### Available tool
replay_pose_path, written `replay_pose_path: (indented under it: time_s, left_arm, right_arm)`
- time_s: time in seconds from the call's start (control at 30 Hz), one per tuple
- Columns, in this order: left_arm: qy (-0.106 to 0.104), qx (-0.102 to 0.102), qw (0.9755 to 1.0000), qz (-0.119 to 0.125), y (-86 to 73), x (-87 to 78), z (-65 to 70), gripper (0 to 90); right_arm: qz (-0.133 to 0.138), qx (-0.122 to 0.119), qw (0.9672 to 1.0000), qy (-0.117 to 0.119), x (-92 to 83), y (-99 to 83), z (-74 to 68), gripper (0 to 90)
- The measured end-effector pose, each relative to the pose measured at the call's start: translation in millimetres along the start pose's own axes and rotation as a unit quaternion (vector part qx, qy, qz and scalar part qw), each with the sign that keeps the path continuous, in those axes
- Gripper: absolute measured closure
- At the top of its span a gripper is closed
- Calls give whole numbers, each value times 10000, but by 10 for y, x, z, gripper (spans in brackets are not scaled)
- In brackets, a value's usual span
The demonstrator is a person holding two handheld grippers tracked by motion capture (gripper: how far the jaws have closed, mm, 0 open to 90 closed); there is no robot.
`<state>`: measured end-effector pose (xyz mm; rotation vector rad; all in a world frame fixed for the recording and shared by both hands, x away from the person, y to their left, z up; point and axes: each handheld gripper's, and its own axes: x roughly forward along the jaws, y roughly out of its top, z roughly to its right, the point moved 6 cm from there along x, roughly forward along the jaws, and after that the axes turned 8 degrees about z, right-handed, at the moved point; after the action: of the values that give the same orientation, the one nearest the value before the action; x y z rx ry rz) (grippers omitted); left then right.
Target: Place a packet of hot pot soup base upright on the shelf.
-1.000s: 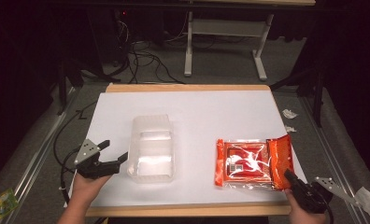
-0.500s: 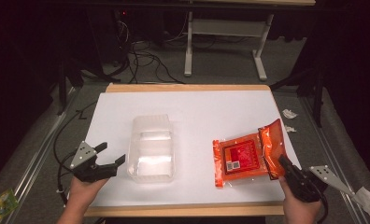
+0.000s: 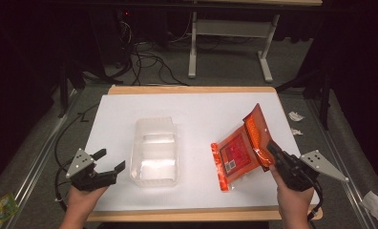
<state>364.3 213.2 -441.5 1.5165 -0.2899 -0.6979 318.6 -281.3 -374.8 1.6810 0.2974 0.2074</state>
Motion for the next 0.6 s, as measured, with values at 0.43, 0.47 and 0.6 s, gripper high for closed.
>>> replay_pose_path:
  time_s: [0.43, 0.47, 0.6]
  left_arm:
    - [-66, 98, 9999, 1, 13, -6, -3, 151]
    - [-66, 98, 9999, 1, 13, -6, -3, 151]
    - [-75, 87, 9999, 10, 18, -5, -5, 151]
  right_arm:
    - [132, -307, 9982, 491, 2, 98, -423, 900]
    - [152, -302, 9981, 520, 4, 102, -438, 900]
    - [157, -366, 9973, 613, 3, 107, -507, 900]
